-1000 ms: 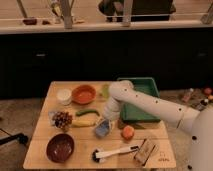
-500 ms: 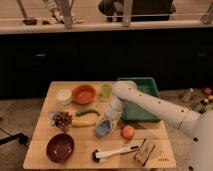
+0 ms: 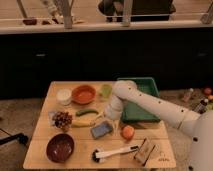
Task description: Place sponge in table surface
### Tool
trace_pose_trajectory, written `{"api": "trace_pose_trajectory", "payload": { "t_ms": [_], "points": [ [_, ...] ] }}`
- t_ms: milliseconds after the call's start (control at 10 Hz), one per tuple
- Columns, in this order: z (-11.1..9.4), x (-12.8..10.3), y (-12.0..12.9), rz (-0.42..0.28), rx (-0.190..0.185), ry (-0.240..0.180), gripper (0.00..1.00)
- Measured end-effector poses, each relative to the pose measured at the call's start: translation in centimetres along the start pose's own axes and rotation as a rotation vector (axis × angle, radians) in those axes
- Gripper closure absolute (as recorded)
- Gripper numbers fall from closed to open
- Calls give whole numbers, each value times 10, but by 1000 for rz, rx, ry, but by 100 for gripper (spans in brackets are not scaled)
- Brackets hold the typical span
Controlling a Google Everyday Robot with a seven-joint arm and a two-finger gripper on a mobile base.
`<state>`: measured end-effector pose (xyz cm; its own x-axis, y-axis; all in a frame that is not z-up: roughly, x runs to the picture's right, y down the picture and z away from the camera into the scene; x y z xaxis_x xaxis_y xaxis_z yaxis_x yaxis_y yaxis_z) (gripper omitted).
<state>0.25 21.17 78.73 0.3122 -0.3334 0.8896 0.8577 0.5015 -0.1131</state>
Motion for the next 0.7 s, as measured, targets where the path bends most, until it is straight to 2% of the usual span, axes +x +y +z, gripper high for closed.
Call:
{"api": "trace_pose_trajectory", "payload": {
  "t_ms": [200, 700],
  "points": [
    [-2, 0, 0, 6, -4, 8, 20],
    [-22, 5, 6, 46, 73, 73, 20]
  ]
}}
